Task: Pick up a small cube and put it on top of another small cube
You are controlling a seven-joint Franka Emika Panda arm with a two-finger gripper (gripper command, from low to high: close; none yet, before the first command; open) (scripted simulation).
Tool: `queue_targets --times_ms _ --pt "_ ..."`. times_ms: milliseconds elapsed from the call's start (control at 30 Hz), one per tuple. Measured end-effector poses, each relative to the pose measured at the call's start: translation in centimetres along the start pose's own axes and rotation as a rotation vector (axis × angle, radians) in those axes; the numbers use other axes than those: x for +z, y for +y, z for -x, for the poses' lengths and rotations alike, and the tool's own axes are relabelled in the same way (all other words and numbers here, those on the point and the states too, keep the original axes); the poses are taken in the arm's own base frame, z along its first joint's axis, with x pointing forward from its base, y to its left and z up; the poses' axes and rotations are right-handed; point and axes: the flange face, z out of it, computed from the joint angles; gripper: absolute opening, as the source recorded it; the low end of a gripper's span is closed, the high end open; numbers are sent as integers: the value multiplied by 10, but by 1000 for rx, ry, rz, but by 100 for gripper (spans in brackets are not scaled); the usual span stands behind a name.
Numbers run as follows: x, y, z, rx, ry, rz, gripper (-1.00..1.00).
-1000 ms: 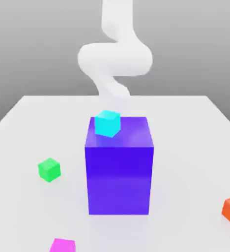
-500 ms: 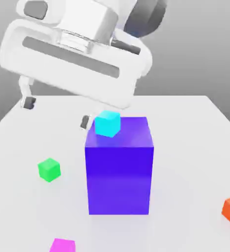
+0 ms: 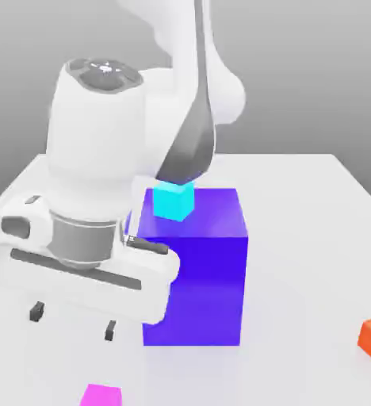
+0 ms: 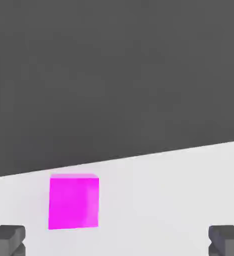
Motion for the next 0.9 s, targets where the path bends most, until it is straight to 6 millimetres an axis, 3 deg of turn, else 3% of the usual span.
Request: queue_targets --times_ms 67,133,200,400,667,900 --pt "0 0 0 0 0 0 0" --pt "40 -2 9 -5 -87 -12 0" --pt "57 -4 14 -9 -125 -13 0" --pt "86 -5 22 -13 -168 -5 0" --pt "103 -3 19 -3 -147 -7 0" --pt "98 0 6 11 -66 -25 0"
